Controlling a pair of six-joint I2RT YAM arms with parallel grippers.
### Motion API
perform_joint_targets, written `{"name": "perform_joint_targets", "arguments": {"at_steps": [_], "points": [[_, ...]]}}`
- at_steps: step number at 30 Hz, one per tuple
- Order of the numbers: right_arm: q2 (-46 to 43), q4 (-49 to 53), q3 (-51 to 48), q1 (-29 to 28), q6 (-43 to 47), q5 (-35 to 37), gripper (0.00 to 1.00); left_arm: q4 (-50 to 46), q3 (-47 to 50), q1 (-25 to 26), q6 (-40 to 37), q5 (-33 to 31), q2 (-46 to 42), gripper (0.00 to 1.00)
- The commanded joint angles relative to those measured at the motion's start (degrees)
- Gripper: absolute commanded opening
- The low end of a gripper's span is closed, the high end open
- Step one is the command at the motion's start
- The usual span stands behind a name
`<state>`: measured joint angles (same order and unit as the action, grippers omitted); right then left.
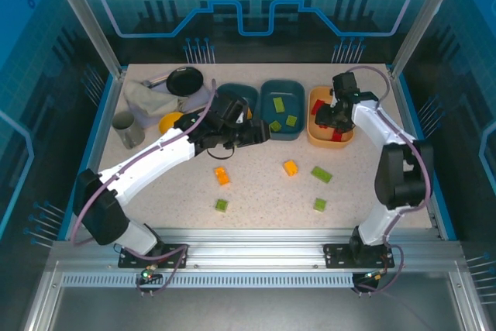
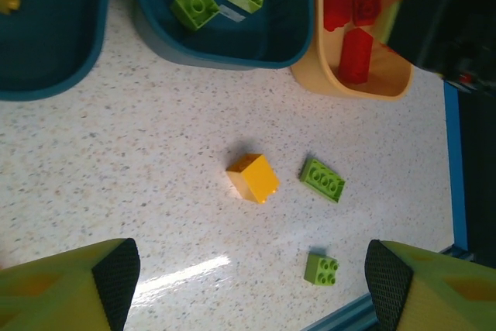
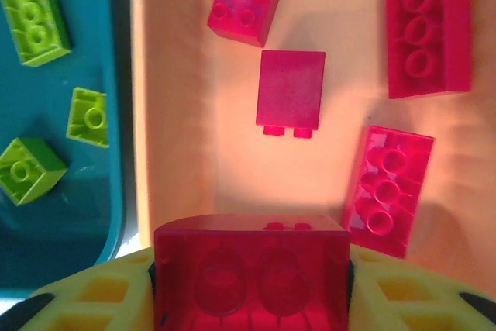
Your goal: Sort the legos into containers by color
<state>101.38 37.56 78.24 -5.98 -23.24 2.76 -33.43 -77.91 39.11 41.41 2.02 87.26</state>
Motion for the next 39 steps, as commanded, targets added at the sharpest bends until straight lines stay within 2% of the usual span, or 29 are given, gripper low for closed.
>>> {"name": "perform_joint_targets", "arguments": {"at_steps": [1, 13, 17, 19, 21, 26, 28, 34, 39], "points": [[4.6, 4.1, 3.6, 1.4, -3.6, -3.5, 0.39, 0.6, -2.5, 0.7, -2.1, 1.8, 1.0, 0.8], [14.6, 4.1, 9.2, 2.6, -5.6, -3.8, 0.42, -0.3, -2.3, 0.8, -1.6, 1.4, 1.2, 0.8], [16.5, 5.2, 11.6, 2.6, -5.1, -3.7, 0.56, -0.5, -2.5, 0.9, -1.8, 1.5, 1.5, 0.8], [15.8, 5.5, 12.0, 2.2, -4.8, -3.3, 0.66, -0.7, -3.1, 0.8, -1.7, 1.8, 2.1, 0.8], [14.1, 5.4, 11.7, 1.6, -4.5, -2.4, 0.71, -1.1, -3.7, 0.9, -1.9, 1.9, 2.7, 0.8], [5.6, 5.0, 8.6, -0.6, -4.5, 0.2, 0.74, -2.2, -6.4, 0.8, -1.6, 3.8, 5.6, 0.81], [-0.3, 3.9, 5.4, -2.6, -4.0, 2.7, 0.74, -4.0, -9.0, 0.8, -0.6, 5.3, 8.7, 0.81], [-18.5, -0.7, -9.1, -10.0, -2.0, 7.6, 0.74, -14.5, -21.1, 0.8, 5.2, 12.7, 24.3, 0.8], [-35.0, -2.4, -22.2, -14.9, -0.3, 5.4, 0.77, -23.8, -33.0, 1.5, 10.7, 18.2, 37.2, 0.8]]}}
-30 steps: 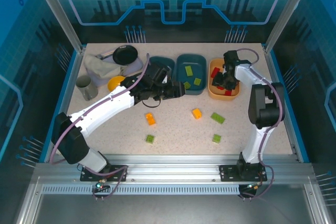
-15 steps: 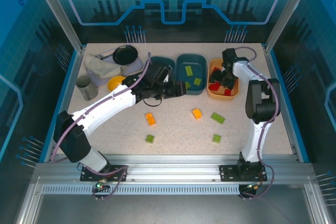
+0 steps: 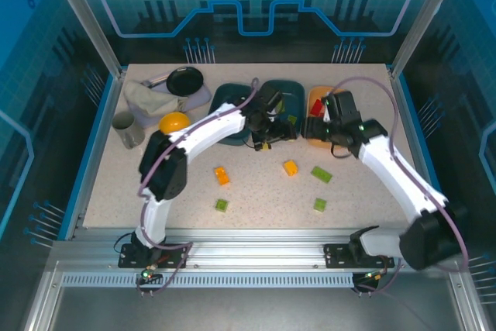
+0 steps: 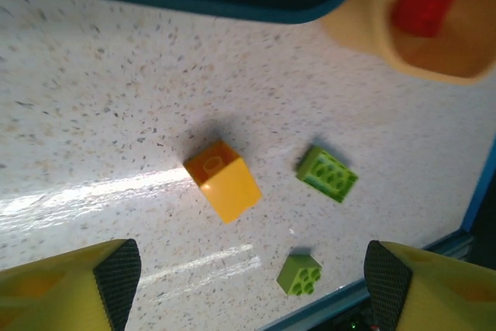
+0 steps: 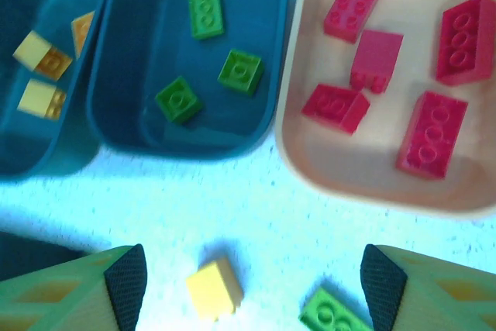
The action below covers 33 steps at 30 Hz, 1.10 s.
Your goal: Sort the legos into containers by color
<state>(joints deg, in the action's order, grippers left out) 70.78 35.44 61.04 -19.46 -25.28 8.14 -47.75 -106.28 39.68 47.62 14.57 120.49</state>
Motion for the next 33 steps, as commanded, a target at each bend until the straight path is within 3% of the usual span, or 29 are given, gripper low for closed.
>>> {"name": "perform_joint_targets", "arguments": {"at_steps": [1, 6, 14, 20, 26, 33], "points": [[-7.6, -0.3, -7.6, -1.6, 1.6, -2.3, 0.78, -10.1, -6.4, 1.4, 5.2, 6.2, 5.5, 0.8], [-20.6, 1.4, -17.6, -1.5, -1.2, -10.5, 0.82, -11.3, -11.0, 2.8, 9.6, 9.1, 11.7, 0.82], [-31.5, 8.8, -20.0, -1.5, -2.1, -10.1, 0.83, -10.5, -13.2, 4.2, 13.7, 9.8, 17.5, 0.8], [-32.9, 10.8, -19.2, -1.5, -1.8, -10.5, 0.83, -9.4, -13.2, 4.1, 14.8, 7.3, 19.2, 0.58], [-32.8, 10.8, -18.6, -1.5, -1.4, -11.0, 0.83, -9.4, -13.3, 4.2, 14.4, 4.4, 18.7, 0.28], [-30.7, 8.9, -16.5, -1.5, 0.3, -12.6, 0.82, -12.8, -12.3, 2.7, 10.0, -6.9, 9.0, 0.23]]}}
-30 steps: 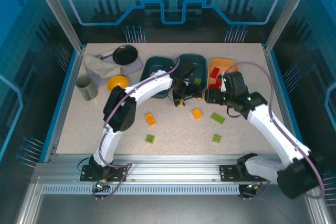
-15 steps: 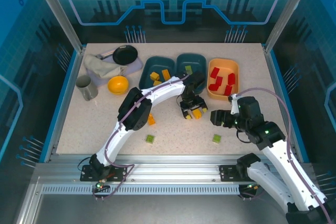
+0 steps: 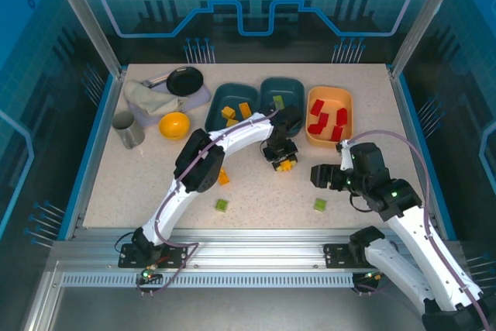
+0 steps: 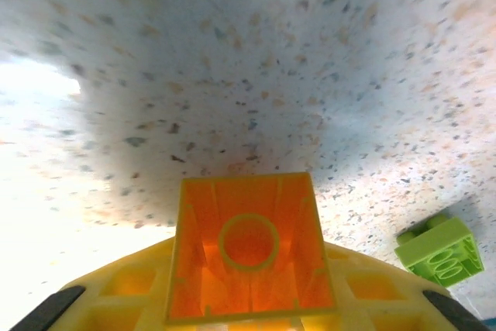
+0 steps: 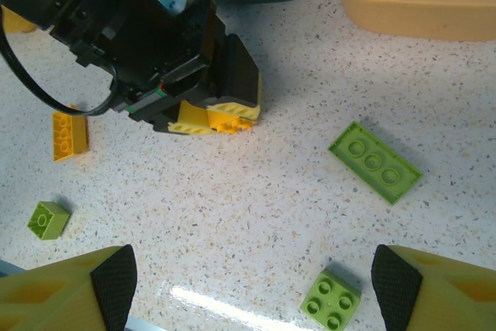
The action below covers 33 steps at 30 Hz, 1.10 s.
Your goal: Sort the legos into containers by color
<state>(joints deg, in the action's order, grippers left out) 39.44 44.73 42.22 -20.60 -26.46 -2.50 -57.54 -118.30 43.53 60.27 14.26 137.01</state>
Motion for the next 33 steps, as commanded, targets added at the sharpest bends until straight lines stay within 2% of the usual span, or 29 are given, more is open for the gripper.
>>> {"name": "perform_joint_targets", "arguments": {"at_steps": [1, 9, 16, 23, 29, 33], "points": [[1.3, -1.2, 2.5, -0.4, 1.8, -2.6, 0.82, -3.4, 0.3, -2.0, -3.4, -7.6, -9.1, 0.23], [9.1, -10.1, 5.2, -1.5, 3.3, -7.5, 0.82, -12.4, 0.7, -12.0, -13.6, -16.5, -14.6, 0.23], [18.6, -13.9, 11.4, -6.0, 2.9, -5.5, 0.81, -14.0, -1.8, -20.4, -21.5, -24.5, -12.3, 0.23], [23.5, -14.2, 14.3, -7.7, 2.8, -4.1, 0.81, -16.0, -9.7, -21.9, -26.5, -31.1, -3.9, 0.23], [24.3, -12.6, 14.3, -7.9, 3.4, -2.3, 0.81, -16.6, -13.5, -22.0, -28.1, -32.5, 1.3, 0.26], [24.1, -11.5, 13.7, -7.9, 3.3, -1.1, 0.81, -17.0, -13.7, -21.9, -28.3, -32.5, 2.8, 0.32]]}}
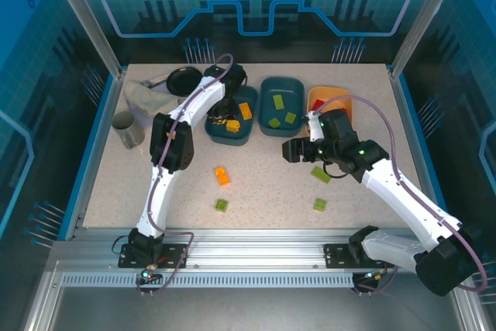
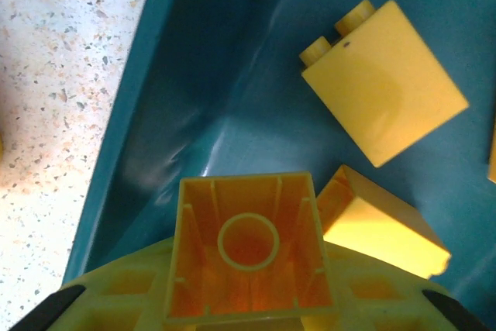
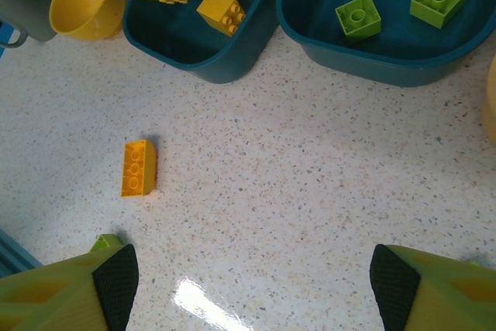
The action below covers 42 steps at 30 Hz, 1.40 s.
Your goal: Sort the legos into containers by color
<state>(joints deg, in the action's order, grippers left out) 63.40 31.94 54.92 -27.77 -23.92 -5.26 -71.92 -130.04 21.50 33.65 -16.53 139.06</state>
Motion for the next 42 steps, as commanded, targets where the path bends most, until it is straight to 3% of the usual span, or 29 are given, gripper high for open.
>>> {"name": "perform_joint_targets", "arguments": {"at_steps": [1, 4, 7, 14, 19, 23, 26, 29, 33, 37, 42], "points": [[0.1, 1.6, 0.9, -0.7, 0.7, 2.4, 0.81, -2.5, -1.8, 0.1, -1.8, -0.9, 0.9, 0.37], [0.3, 2.9, 1.3, -0.7, 0.5, 4.9, 0.81, -2.1, -1.9, 0.5, -2.0, 0.3, 0.5, 0.53], [0.6, 4.1, 2.2, -0.6, 0.4, 7.3, 0.82, -1.4, -2.3, 1.1, -2.0, 1.1, -1.0, 0.63], [3.8, 7.2, 5.4, -0.8, 2.3, 10.4, 0.8, -0.3, 0.3, 2.2, 0.3, 3.2, -8.4, 0.71], [7.0, 7.6, 6.5, -5.5, 6.1, 12.1, 0.79, 4.7, 12.1, 2.3, 4.0, 4.7, -20.6, 0.73], [10.7, 8.0, 6.7, -12.8, 9.4, 14.9, 0.79, 10.0, 26.1, 2.3, 7.2, 5.7, -33.0, 0.75], [11.7, 9.2, 5.4, -14.3, 5.1, 19.3, 0.79, 14.8, 36.6, 2.6, 8.4, 8.9, -42.2, 0.75], [11.2, 14.7, 4.2, -9.4, -5.0, 25.2, 0.79, 21.4, 46.5, 4.5, 8.8, 14.7, -50.1, 0.77], [10.3, 15.7, 0.1, 1.3, -14.5, 21.1, 0.81, 29.5, 56.9, 9.5, 8.1, 19.8, -56.8, 0.79], [12.9, 15.9, -0.2, 7.6, -14.4, 18.9, 0.86, 31.1, 60.8, 12.7, 9.9, 21.6, -57.7, 0.79], [17.8, 16.5, 0.6, 10.3, -9.2, 17.7, 0.91, 32.0, 60.7, 13.9, 9.9, 21.9, -57.4, 0.79]]}}
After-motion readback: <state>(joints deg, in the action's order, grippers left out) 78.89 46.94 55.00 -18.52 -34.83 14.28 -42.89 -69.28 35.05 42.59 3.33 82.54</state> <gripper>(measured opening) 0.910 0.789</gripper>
